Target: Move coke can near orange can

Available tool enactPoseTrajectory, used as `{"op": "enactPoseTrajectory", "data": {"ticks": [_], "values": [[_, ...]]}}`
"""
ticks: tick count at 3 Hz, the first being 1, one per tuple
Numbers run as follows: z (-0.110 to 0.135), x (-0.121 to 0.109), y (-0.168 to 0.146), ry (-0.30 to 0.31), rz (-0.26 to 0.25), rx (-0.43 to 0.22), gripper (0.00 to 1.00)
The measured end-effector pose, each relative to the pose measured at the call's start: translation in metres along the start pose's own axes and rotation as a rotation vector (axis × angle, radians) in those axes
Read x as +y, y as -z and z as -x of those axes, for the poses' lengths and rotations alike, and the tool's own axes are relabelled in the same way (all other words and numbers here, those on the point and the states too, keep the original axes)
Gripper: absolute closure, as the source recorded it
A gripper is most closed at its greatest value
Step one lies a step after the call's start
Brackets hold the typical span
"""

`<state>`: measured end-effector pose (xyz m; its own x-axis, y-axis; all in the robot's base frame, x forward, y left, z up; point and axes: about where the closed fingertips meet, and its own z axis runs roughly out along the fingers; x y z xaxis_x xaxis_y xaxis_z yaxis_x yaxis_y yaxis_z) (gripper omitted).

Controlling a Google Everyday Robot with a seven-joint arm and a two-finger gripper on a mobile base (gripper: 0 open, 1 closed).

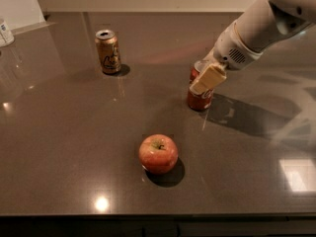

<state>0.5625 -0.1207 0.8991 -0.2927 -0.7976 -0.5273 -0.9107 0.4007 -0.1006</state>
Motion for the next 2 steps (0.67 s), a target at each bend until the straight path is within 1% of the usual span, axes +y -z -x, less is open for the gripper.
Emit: {"op": "enactPoseTrajectory", "data": {"ticks": [1,2], "values": [[0.004,-0.003,0.000,-0.016,0.015,0.019,0.70],[0.029,-0.014,-0.006,-0.004,0.027,0.006,0.93]]}}
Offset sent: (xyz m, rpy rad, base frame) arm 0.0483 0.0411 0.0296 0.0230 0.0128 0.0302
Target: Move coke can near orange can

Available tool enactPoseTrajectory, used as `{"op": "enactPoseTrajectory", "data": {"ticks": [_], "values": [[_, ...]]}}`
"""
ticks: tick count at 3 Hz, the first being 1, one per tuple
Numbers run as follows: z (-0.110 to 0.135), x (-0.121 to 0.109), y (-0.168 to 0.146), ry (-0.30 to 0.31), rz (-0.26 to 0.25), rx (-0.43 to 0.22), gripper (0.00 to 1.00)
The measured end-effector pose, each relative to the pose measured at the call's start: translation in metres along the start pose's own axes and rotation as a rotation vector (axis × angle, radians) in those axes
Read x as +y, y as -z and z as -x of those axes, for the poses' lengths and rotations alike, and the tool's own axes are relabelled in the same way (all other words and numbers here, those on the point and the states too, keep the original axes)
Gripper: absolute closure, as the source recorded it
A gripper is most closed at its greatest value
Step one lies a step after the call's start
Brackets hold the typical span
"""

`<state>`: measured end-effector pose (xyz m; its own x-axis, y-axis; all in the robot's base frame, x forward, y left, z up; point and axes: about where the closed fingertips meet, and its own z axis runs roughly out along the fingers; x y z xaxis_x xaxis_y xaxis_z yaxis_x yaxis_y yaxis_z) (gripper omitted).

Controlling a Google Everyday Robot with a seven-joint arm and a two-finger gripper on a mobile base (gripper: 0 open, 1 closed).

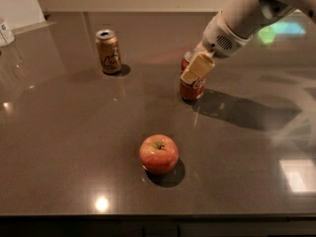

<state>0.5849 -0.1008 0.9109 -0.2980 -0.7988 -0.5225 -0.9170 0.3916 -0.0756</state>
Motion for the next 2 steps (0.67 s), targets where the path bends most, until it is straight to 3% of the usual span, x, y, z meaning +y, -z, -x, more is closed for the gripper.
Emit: {"op": "enactPoseTrajectory", "data": {"ticks": [1,2], "values": [[0.028,-0.017,-0.008,0.018,0.008,-0.021,1.00],[0.058,-0.034,-0.017,0.041,0.017,-0.042,1.00]]}}
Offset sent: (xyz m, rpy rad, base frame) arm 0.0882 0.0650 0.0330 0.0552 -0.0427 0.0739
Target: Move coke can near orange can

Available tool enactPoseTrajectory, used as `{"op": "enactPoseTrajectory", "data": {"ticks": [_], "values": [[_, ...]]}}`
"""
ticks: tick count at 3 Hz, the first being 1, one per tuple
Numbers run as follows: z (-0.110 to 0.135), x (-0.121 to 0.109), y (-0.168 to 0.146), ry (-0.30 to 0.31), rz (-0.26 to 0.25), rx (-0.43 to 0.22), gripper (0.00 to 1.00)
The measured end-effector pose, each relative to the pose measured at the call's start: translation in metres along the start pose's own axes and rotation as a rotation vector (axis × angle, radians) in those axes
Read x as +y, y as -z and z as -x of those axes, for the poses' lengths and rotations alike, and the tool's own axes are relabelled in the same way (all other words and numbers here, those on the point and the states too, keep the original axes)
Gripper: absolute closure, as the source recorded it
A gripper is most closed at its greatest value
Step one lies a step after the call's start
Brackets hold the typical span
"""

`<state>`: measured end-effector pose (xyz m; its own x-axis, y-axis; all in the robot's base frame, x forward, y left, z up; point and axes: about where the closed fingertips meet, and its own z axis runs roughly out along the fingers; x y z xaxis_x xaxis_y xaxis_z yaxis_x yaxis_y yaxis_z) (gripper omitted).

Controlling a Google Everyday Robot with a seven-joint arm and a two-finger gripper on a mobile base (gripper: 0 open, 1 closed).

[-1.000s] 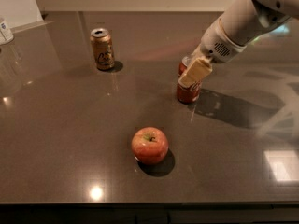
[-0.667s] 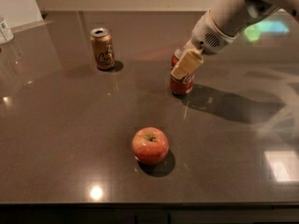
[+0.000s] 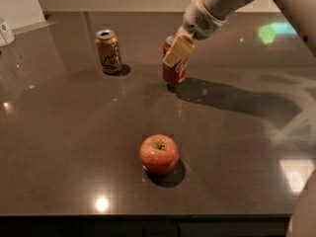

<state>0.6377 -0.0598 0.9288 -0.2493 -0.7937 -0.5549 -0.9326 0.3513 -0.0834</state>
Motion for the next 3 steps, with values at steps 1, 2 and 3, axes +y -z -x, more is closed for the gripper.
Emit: {"op": "enactPoseTrajectory", "data": {"ticks": [1,2,3], "values": [[0.024,-0.017,-0.014,0.014,0.016,-0.026,1.00],[0.046,-0.027,-0.030,0.035,0.033,-0.038,1.00],[0.071,-0.024,-0.045,0.075,0.057,-0.053,1.00]]}}
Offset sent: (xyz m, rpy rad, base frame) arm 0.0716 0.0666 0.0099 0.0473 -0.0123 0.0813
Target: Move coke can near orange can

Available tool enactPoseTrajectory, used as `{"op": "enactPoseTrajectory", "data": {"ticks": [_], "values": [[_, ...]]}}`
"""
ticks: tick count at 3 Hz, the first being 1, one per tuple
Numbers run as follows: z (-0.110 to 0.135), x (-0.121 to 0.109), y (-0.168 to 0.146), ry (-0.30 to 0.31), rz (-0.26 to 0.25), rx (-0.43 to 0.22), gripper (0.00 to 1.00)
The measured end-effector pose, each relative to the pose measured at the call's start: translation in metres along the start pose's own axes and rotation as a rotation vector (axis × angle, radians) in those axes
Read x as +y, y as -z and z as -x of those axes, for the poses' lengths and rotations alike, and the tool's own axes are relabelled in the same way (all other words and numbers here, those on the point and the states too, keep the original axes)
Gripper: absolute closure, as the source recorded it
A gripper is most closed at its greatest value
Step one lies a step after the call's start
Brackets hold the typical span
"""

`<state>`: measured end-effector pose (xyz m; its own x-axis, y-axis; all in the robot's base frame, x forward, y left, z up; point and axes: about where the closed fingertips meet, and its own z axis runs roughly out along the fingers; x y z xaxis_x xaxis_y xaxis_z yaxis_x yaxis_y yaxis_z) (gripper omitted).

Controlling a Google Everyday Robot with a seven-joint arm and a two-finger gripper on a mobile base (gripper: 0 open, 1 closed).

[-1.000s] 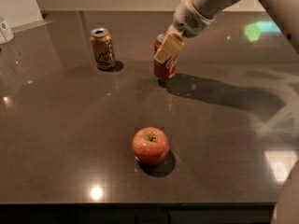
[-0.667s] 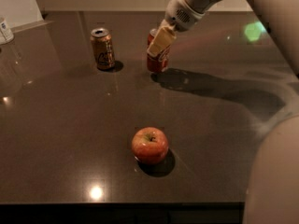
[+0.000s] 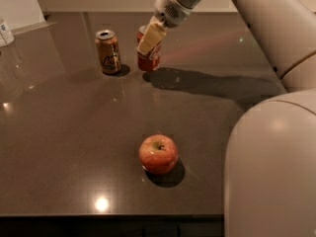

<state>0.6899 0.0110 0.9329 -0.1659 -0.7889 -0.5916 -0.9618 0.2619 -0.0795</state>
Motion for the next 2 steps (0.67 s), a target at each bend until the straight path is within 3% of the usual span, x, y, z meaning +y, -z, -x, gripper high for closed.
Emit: {"op": "enactPoseTrajectory", "data": {"ticks": [1,2], "values": [[0.018,0.005,-0.016,0.041,0.026,0.002,1.00],[0.028,0.012,-0.033,0.082,0.044,0.029,0.83]]}}
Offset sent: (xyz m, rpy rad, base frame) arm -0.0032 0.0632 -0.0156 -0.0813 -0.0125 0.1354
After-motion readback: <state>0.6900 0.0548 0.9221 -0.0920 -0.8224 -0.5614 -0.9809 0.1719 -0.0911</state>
